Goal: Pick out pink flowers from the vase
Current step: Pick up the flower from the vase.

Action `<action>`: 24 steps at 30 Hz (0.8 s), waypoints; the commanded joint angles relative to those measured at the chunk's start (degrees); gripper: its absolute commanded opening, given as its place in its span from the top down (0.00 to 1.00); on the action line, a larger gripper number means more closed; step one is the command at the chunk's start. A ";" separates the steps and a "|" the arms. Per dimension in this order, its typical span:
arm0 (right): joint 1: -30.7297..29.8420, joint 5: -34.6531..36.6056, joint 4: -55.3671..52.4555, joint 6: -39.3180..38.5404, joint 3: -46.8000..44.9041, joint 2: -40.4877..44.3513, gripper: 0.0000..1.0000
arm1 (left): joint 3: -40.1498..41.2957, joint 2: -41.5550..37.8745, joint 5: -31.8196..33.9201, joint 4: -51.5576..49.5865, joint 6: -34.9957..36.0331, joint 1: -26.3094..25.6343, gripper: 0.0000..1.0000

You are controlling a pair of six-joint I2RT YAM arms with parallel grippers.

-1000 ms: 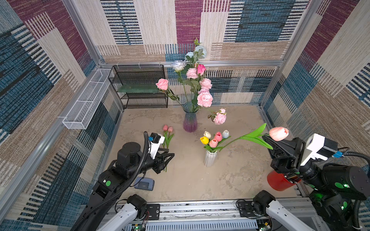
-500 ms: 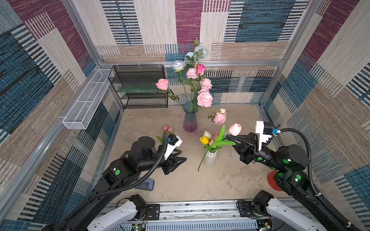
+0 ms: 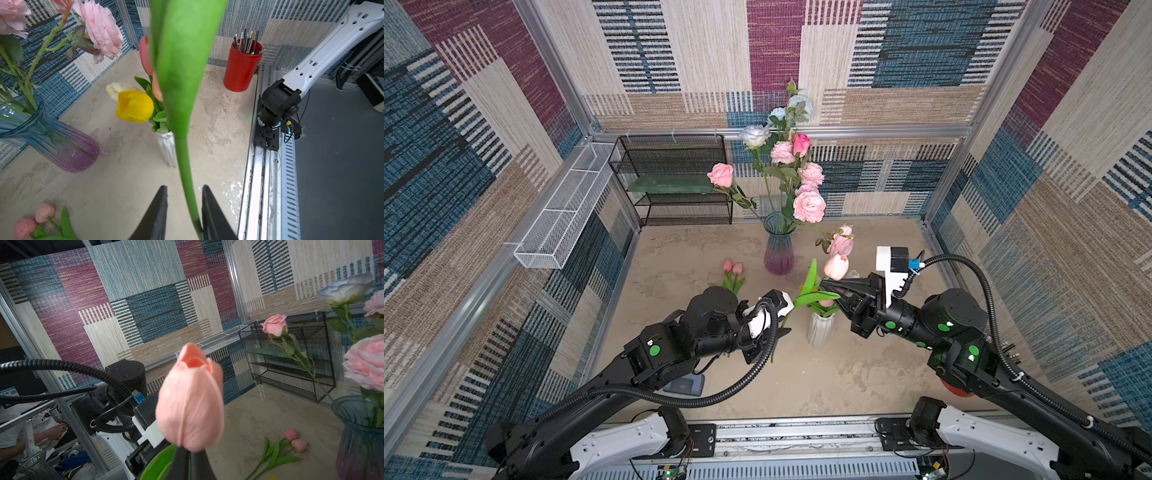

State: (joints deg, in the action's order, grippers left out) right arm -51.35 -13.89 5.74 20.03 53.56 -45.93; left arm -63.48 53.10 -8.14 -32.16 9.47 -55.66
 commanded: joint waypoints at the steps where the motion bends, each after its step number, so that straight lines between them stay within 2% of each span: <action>1: -0.06 2.36 1.63 -0.62 0.01 0.61 1.00 | 1.00 -0.91 1.24 3.23 1.26 -0.10 0.81; 6: -0.15 3.54 2.05 0.26 -0.82 1.26 1.00 | 2.74 -2.21 1.46 4.57 -0.13 -0.11 0.98; 12: -0.50 3.61 3.70 1.31 -1.94 1.16 1.00 | 3.31 -2.48 1.10 5.42 -1.85 -0.23 1.00; 13: -0.74 3.52 3.20 1.01 -1.71 0.93 0.97 | 3.49 -2.64 1.31 5.66 -2.60 -0.23 1.00; 15: -1.16 4.47 2.04 0.00 -1.35 0.89 0.82 | 4.05 -2.87 2.74 6.22 -4.08 -0.23 1.00; 17: -1.38 5.73 1.24 -0.67 -1.41 1.67 0.73 | 5.08 -3.46 4.20 6.92 -6.26 -0.07 1.00; 22: -1.47 7.54 0.66 -2.75 -2.49 5.71 0.59 | 9.59 -6.34 6.32 8.62 -10.71 -0.06 1.00; 24: -1.47 8.59 -0.70 -3.97 -2.41 7.44 0.58 | 11.68 -7.96 8.33 8.43 -12.77 0.30 1.00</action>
State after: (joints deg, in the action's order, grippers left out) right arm -52.80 -7.68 5.98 18.37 51.24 -40.07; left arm -53.60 46.59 -2.96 -25.96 1.21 -55.72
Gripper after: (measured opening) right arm 0.424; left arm 0.066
